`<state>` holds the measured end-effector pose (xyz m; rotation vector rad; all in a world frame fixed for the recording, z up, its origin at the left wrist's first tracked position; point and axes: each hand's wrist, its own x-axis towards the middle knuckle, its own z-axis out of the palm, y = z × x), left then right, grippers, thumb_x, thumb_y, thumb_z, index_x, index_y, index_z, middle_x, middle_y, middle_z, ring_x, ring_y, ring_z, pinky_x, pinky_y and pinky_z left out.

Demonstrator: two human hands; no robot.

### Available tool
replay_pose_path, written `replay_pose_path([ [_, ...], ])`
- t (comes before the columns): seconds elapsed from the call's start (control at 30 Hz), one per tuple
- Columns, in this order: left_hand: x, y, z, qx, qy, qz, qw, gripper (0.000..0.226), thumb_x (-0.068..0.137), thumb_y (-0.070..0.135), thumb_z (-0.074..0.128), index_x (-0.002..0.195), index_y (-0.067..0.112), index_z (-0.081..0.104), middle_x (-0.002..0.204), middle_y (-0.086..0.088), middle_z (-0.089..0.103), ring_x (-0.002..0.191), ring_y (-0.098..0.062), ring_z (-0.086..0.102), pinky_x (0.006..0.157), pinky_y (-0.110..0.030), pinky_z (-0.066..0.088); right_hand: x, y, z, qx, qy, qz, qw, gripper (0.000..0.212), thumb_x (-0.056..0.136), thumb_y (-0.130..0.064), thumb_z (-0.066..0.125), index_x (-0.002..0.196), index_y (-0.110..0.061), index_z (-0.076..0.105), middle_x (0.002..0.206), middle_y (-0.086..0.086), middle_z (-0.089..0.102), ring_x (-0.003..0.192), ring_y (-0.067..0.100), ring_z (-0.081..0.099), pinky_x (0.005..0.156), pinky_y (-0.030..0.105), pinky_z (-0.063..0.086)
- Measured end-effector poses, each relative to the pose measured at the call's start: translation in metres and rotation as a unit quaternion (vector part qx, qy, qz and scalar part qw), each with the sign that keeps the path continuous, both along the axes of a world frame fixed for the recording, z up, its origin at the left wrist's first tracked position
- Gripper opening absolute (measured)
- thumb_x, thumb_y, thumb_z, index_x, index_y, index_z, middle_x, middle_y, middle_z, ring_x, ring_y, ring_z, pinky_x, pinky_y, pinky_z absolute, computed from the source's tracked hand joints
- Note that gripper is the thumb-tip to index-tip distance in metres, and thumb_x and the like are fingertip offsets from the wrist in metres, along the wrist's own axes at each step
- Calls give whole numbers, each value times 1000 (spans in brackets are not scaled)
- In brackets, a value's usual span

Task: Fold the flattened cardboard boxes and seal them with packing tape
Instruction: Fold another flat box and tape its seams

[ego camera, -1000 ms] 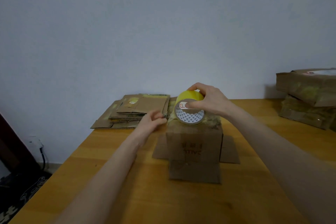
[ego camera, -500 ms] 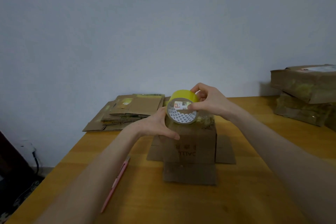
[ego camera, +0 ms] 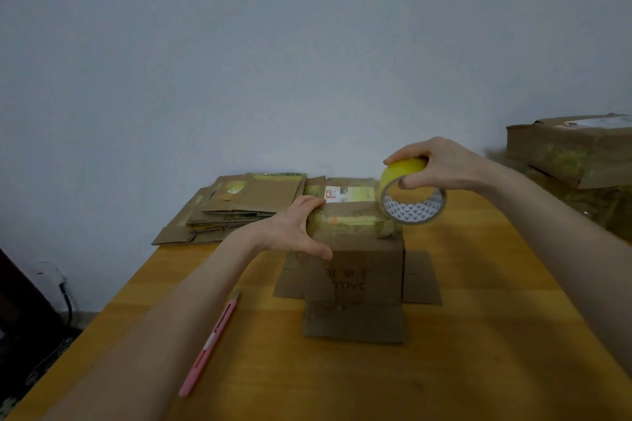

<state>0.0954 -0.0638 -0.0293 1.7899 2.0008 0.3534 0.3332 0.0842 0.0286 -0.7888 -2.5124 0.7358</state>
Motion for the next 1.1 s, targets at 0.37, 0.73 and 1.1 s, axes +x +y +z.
replay_pose_path([
  [0.37, 4, -3, 2, 1, 5, -2, 1000, 103, 75, 44, 76, 152, 21, 11, 149, 9, 12, 132, -14, 23, 103, -26, 31, 24, -8, -25, -157, 134, -45, 977, 28, 74, -20, 78, 98, -13, 65, 85, 0, 64, 76, 15, 59, 68, 25, 48],
  [0.73, 6, -5, 5, 0, 1, -5, 1000, 104, 70, 48, 77, 150, 23, 15, 148, 7, 16, 132, -16, 25, 105, -32, 32, 56, -1, -21, -107, 41, -60, 992, 33, 71, -37, 78, 100, -23, 70, 103, -5, 67, 96, 13, 60, 81, 28, 50],
  [1.1, 24, -26, -16, 77, -158, 73, 982, 84, 88, 54, 47, 153, 24, 4, 159, 6, 9, 144, -14, 19, 118, -39, 22, 52, 5, -85, -69, -75, -61, 993, 43, 79, -40, 72, 117, -22, 64, 112, -1, 55, 100, 17, 49, 64, 18, 43],
])
